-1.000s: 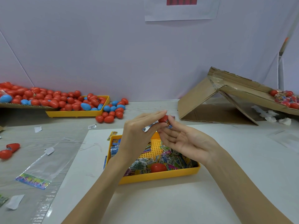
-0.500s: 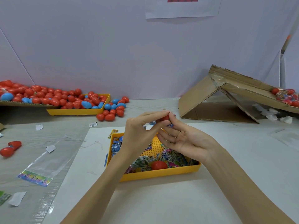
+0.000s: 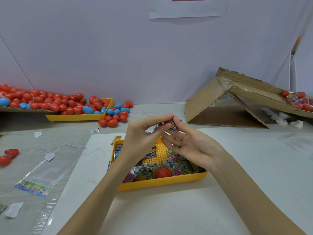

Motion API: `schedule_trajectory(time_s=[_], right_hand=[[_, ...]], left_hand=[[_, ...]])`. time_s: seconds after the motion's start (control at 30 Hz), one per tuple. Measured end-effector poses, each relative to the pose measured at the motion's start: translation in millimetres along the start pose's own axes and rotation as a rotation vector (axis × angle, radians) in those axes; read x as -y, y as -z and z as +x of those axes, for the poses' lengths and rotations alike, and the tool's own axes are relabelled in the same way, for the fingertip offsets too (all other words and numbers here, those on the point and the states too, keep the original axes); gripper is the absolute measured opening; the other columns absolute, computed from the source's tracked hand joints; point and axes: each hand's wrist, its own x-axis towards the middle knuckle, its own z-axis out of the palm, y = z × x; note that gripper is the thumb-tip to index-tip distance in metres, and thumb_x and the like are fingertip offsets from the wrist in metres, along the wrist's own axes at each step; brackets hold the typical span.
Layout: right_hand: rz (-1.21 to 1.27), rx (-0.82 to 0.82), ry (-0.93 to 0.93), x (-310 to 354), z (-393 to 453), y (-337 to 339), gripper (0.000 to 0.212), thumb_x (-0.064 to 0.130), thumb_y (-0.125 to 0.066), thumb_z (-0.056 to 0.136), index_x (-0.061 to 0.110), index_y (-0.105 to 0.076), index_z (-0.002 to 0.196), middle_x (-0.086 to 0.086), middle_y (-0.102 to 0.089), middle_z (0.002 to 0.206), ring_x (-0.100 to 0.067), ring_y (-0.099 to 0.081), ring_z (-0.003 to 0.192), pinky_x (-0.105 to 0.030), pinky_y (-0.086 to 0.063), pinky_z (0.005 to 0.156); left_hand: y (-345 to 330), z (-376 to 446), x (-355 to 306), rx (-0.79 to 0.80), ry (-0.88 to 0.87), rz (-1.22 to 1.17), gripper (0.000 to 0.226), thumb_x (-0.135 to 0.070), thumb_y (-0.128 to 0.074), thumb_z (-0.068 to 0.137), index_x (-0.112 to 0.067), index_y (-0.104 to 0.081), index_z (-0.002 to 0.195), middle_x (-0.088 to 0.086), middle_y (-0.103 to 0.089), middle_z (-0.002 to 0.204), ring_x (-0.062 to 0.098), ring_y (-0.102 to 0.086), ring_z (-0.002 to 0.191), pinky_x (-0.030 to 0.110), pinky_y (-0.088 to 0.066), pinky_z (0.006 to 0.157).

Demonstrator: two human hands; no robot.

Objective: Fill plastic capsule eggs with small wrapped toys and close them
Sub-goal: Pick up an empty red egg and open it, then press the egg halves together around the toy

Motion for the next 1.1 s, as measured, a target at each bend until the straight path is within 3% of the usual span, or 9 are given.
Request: schedule_trajectory(time_s=[0.23,0.33,0.5,0.6,0.77,0.83,0.93,1.03,1.1], right_hand=[[-0.448,-0.188,0.251,-4,-1,1,0.027,0.03,-0.074,0.093,0.019,-0.077,0.118,0.0,-0.079,0.106,-0.015,-0.075,0.098,-0.023,-0.06,0.078],[-0.848,-0.402,0.626,3,-4,1,0.024,0.027,-0.078,0.092,0.028,-0.072,0.115,0.008,-0.076,0.1,-0.009,-0.073,0.092,-0.02,-0.059,0.067],[-1.181,-0.633,1.051,73,16,17,0.025,0.015,-0.077,0.092,0.022,-0.063,0.112,0.003,-0.066,0.111,-0.005,-0.066,0.096,-0.015,-0.055,0.08],[-1.431,-0.896,1.031,123,40,39,0.024,0.011,-0.07,0.097,0.016,-0.061,0.119,-0.01,-0.058,0.123,-0.02,-0.06,0.111,-0.024,-0.05,0.092],[-1.771,-1.135,0.708,159,68,76,0.032,0.006,-0.058,0.103,0.005,-0.058,0.135,-0.021,-0.054,0.139,-0.037,-0.049,0.128,-0.043,-0.044,0.107],[-1.874,-1.142,0.639,156,74,78,0.039,0.004,-0.056,0.101,0.007,-0.059,0.139,-0.02,-0.054,0.145,-0.04,-0.048,0.132,-0.049,-0.038,0.113],[-2.011,-1.07,0.778,139,81,70,0.037,0.0,-0.055,0.097,0.006,-0.067,0.131,-0.018,-0.06,0.14,-0.037,-0.049,0.134,-0.048,-0.027,0.12],[-2.059,-0.823,0.835,107,93,58,0.032,-0.001,-0.054,0.095,0.005,-0.07,0.122,-0.014,-0.068,0.126,-0.031,-0.057,0.121,-0.041,-0.037,0.111],[-1.989,-0.58,0.695,82,105,51,0.031,0.002,-0.052,0.1,0.006,-0.068,0.125,-0.014,-0.069,0.125,-0.03,-0.061,0.116,-0.039,-0.046,0.103]], left_hand=[[5,2,7,0.061,0.04,0.069,0.033,-0.013,-0.071,0.096,-0.018,-0.072,0.129,-0.011,-0.073,0.126,0.004,-0.066,0.121,0.023,-0.053,0.101],[8,3,10,0.01,0.105,0.093,0.031,-0.024,-0.064,0.101,-0.025,-0.069,0.131,-0.016,-0.071,0.127,0.002,-0.065,0.12,0.028,-0.057,0.097],[21,8,20,-0.152,0.189,0.139,0.036,-0.039,-0.045,0.105,-0.02,-0.075,0.112,-0.013,-0.075,0.109,0.005,-0.069,0.102,0.038,-0.063,0.08],[24,9,22,-0.196,0.222,0.161,0.04,-0.042,-0.043,0.106,-0.024,-0.077,0.095,-0.013,-0.076,0.097,0.005,-0.069,0.094,0.032,-0.063,0.07],[26,7,26,-0.179,0.282,0.221,0.045,-0.047,-0.043,0.102,-0.023,-0.079,0.09,-0.019,-0.074,0.091,-0.002,-0.065,0.096,0.046,-0.061,0.081],[27,8,26,-0.181,0.308,0.242,0.045,-0.049,-0.043,0.102,-0.026,-0.079,0.088,-0.022,-0.072,0.09,-0.004,-0.064,0.097,0.045,-0.06,0.083],[28,8,28,-0.176,0.334,0.278,0.038,-0.039,-0.047,0.107,-0.028,-0.077,0.087,-0.019,-0.071,0.091,-0.005,-0.063,0.094,0.045,-0.059,0.084],[28,8,31,-0.159,0.349,0.329,0.037,-0.035,-0.049,0.108,-0.023,-0.078,0.088,-0.016,-0.072,0.091,-0.001,-0.064,0.091,0.039,-0.057,0.082],[28,7,31,-0.157,0.353,0.351,0.037,-0.035,-0.05,0.107,-0.025,-0.077,0.085,-0.018,-0.072,0.087,-0.005,-0.063,0.089,0.023,-0.052,0.076]])
